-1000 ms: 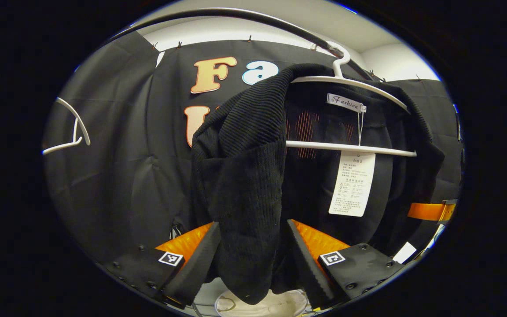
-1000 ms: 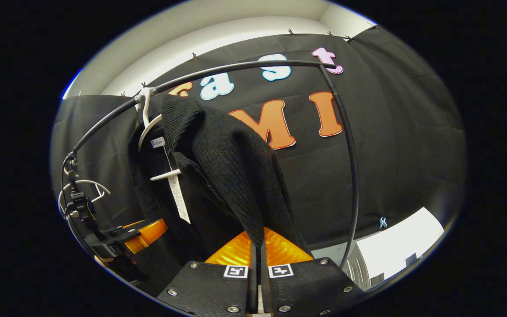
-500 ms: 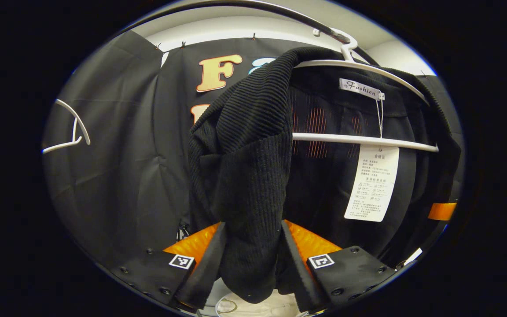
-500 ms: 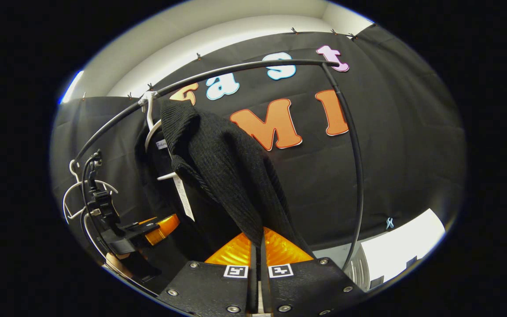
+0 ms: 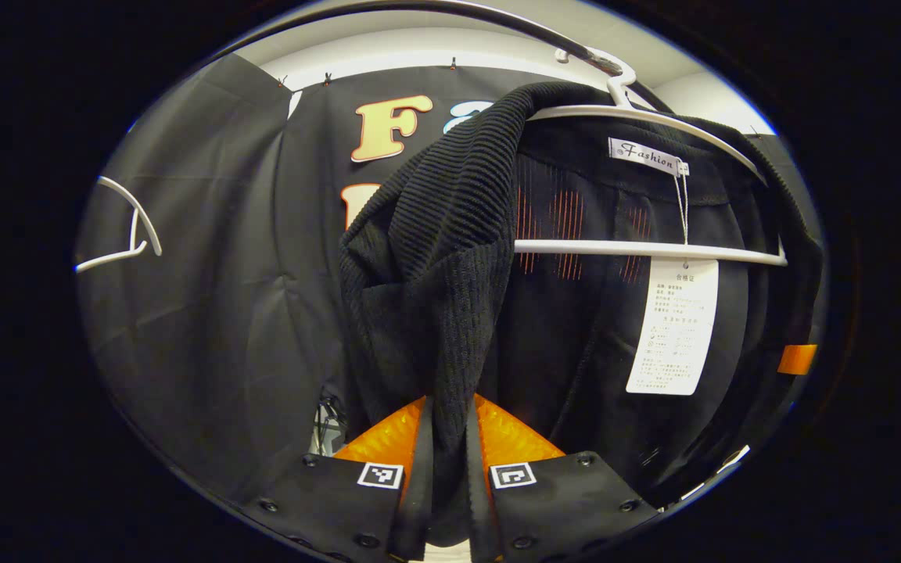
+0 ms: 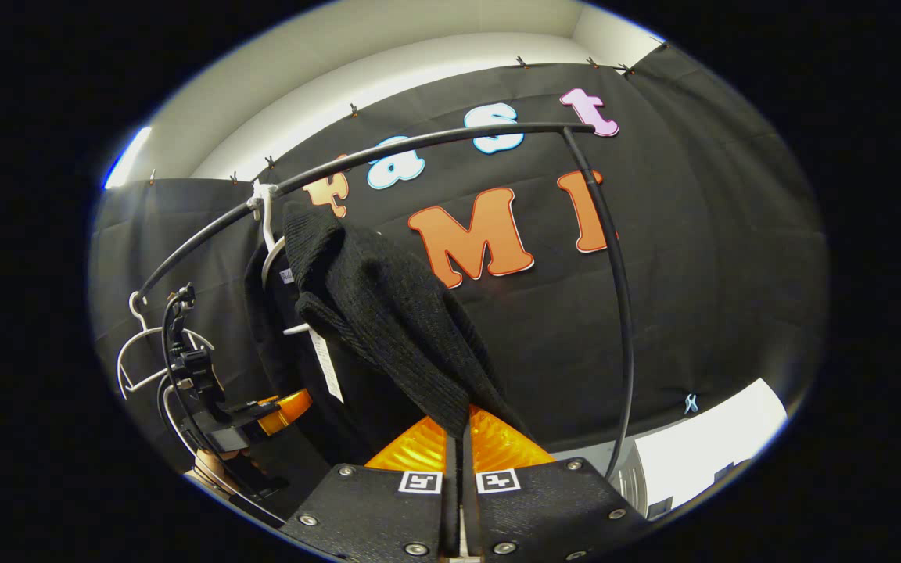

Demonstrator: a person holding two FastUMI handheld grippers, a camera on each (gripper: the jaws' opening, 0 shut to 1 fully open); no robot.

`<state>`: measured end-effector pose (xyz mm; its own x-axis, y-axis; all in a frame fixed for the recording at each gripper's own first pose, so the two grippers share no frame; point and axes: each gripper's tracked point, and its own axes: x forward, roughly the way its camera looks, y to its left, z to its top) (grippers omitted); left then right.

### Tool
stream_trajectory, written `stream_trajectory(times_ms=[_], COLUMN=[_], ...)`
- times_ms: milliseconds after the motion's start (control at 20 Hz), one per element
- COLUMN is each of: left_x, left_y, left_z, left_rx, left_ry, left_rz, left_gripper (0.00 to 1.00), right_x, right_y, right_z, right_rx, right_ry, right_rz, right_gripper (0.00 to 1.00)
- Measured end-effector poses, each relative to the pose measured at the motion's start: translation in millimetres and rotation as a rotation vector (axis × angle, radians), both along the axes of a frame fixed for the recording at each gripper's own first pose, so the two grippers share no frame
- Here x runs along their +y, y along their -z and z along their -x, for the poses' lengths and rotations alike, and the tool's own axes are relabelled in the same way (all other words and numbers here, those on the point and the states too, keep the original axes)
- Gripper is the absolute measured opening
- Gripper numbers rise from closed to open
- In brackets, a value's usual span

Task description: Grasp the clothes on the hanger with both hands and then place them into the laundry hamper below.

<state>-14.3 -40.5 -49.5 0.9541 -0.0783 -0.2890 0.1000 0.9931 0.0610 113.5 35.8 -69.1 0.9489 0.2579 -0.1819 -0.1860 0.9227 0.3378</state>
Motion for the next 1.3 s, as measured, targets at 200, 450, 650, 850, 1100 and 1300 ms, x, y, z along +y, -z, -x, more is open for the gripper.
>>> stream_trajectory(times_ms=[200,450,650,850,1100,1300], left_x=[15,8,6,4,0,-1], left_y=[-5,-5,-6,-12,-13,-15], left_z=[2,5,5,0,0,0], left_rx=[-0.008,0.008,0.003,-0.014,-0.012,-0.009], left_ry=[-0.068,-0.068,-0.04,0.01,0.058,0.083], left_rz=[-0.032,0.011,0.017,0.003,0.025,0.021], left_gripper=[0.07,0.07,0.07,0.07,0.07,0.07], right_x=[-12,-34,-52,-73,-88,-104], right_y=[-13,-34,-57,-80,-90,-90], right_z=[1,1,-6,-13,-25,-40], right_rx=[-0.02,-0.06,-0.105,-0.149,-0.162,-0.157], right_ry=[0.013,0.039,0.078,0.141,0.184,0.209], right_rz=[0.006,0.019,0.042,0.044,0.059,0.052], right_gripper=[0.01,0.07,0.0,0.0,0.0,0.0])
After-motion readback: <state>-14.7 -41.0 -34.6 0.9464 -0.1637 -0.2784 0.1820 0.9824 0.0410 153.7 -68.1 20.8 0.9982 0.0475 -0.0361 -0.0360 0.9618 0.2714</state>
